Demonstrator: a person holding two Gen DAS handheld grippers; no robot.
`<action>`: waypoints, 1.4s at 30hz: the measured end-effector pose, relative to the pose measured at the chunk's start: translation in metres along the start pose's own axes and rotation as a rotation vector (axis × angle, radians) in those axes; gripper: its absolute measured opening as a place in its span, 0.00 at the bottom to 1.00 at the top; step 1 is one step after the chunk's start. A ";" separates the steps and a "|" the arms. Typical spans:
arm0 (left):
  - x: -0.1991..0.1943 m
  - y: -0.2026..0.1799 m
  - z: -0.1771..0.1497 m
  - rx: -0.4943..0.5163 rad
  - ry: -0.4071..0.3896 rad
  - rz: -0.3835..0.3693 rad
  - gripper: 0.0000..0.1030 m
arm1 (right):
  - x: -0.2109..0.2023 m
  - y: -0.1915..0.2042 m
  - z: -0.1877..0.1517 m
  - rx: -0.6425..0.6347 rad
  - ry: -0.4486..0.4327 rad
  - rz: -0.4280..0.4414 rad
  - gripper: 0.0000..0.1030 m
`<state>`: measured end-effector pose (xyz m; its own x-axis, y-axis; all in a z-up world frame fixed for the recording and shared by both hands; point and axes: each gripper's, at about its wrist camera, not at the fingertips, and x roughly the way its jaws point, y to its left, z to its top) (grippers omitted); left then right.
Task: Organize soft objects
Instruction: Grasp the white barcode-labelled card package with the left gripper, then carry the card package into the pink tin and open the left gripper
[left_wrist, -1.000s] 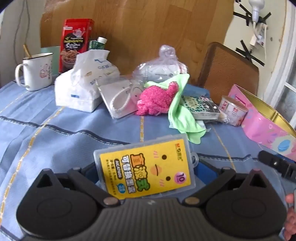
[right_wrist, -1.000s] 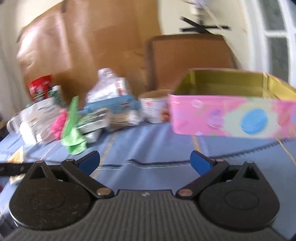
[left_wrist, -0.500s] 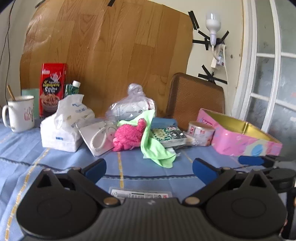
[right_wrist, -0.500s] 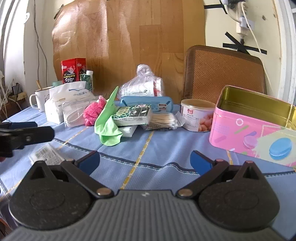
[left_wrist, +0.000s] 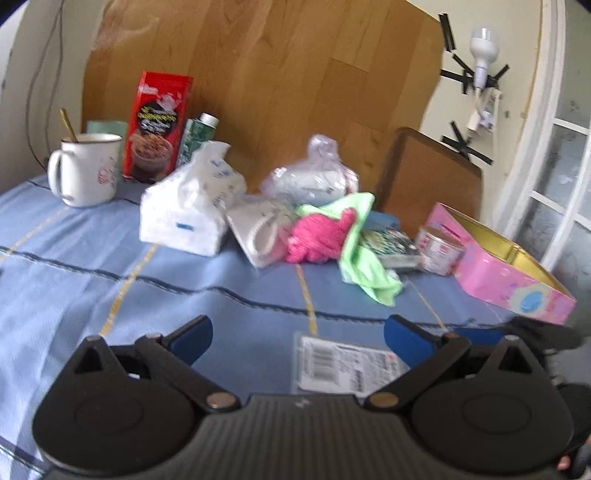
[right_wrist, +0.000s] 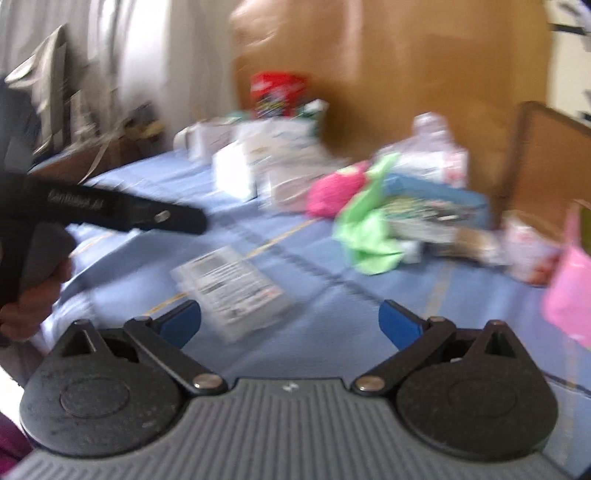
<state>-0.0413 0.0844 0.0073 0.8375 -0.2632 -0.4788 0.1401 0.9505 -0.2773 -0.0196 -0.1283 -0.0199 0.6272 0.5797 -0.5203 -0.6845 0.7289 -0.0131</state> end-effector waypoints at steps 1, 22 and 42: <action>0.001 -0.002 -0.001 0.001 0.011 -0.011 0.98 | 0.005 0.006 0.000 -0.025 0.020 0.024 0.93; 0.089 -0.129 -0.003 0.218 0.233 -0.088 0.58 | -0.028 -0.054 -0.032 0.155 0.018 -0.118 0.52; 0.122 -0.257 0.023 0.466 0.200 -0.172 0.58 | -0.087 -0.121 -0.057 0.295 -0.162 -0.335 0.52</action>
<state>0.0375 -0.1883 0.0392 0.6711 -0.4048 -0.6212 0.5241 0.8516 0.0113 -0.0126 -0.2881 -0.0219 0.8613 0.3271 -0.3888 -0.3144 0.9442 0.0980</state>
